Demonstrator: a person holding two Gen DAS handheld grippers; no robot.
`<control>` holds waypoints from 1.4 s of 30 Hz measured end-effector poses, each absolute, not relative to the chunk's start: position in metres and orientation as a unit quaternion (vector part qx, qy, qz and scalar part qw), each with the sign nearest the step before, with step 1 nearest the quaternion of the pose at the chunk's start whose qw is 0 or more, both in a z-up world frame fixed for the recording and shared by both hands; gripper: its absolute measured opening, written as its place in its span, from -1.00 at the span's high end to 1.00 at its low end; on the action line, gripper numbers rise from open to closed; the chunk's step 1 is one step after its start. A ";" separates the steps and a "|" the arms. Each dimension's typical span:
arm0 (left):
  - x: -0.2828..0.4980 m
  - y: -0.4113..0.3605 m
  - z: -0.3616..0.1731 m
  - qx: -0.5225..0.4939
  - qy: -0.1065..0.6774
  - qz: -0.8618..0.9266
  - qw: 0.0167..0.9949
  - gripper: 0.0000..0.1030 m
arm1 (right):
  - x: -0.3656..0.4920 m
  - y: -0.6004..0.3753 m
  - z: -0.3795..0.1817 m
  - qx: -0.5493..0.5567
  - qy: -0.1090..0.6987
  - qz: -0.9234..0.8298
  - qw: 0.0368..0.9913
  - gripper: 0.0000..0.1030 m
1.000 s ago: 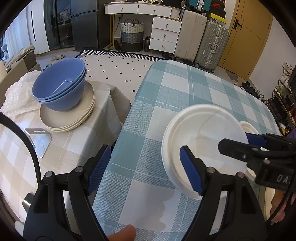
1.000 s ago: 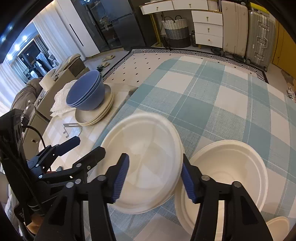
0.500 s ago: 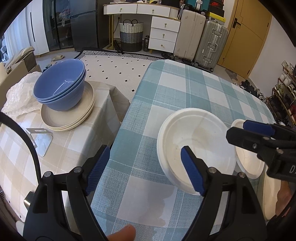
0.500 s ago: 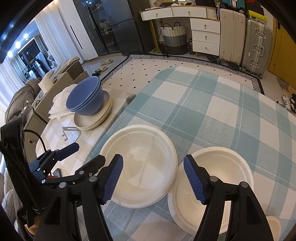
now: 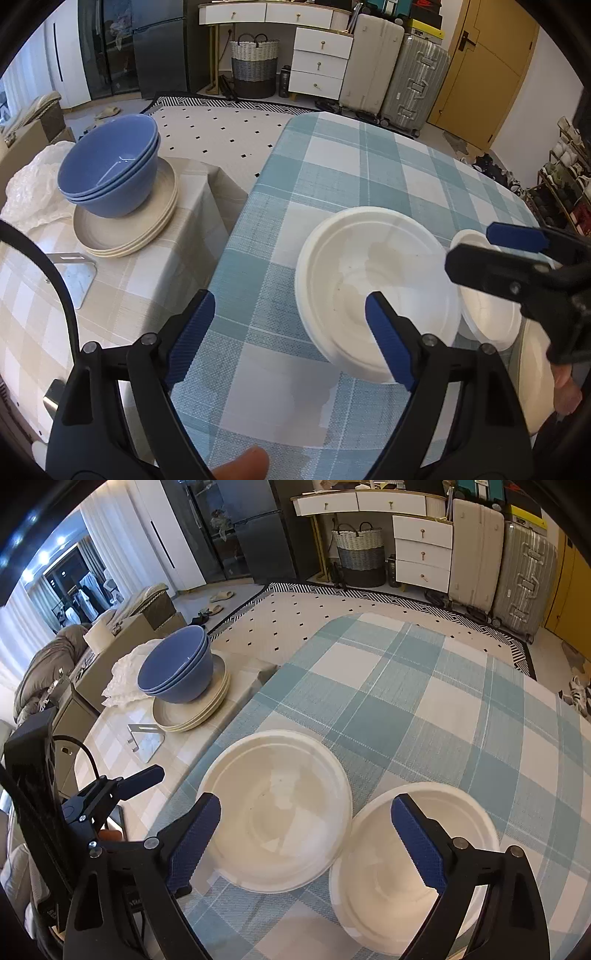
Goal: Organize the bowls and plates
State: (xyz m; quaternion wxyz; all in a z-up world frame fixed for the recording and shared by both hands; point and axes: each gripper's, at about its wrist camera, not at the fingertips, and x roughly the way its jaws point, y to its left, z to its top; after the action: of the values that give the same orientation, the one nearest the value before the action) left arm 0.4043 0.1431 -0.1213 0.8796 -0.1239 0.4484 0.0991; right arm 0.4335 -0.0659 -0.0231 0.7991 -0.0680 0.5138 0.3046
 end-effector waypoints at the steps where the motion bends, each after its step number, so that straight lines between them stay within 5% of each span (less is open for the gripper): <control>1: 0.404 0.142 -0.121 -0.124 0.449 0.099 0.880 -0.60 | 0.435 -0.065 -0.023 -0.070 0.514 0.304 0.799 -0.85; 34: 0.422 0.136 -0.159 -0.167 0.481 0.091 0.856 -0.60 | 0.470 -0.047 -0.060 -0.109 0.545 0.308 0.772 -0.85; 42: 0.426 0.137 -0.163 -0.173 0.483 0.087 0.854 -0.60 | 0.472 -0.040 -0.065 -0.116 0.547 0.310 0.769 -0.69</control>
State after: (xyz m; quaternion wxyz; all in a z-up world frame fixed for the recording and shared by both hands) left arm 0.4256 0.1375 -0.1631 0.8540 -0.1728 0.4830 0.0867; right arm 0.4724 -0.0404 -0.0652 0.7691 -0.1159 0.5468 0.3099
